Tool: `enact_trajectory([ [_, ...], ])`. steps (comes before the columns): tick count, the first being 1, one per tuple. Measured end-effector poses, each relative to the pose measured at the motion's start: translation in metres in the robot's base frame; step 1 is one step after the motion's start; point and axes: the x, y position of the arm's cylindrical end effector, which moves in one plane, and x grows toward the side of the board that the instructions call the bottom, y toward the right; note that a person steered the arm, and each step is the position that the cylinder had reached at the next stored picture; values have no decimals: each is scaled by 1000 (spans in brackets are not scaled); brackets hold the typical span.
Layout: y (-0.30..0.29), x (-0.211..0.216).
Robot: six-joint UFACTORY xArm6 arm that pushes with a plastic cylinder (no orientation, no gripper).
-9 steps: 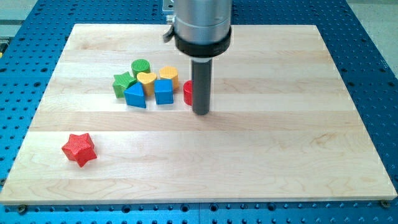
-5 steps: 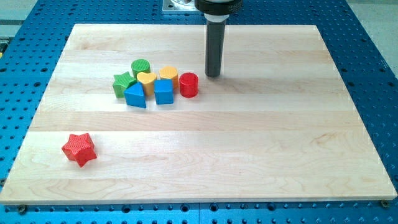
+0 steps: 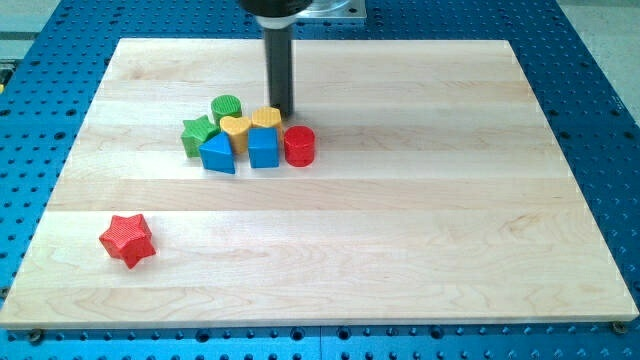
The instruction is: Move the red circle into the green circle
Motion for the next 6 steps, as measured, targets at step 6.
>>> enact_trajectory([
  [6,31,104],
])
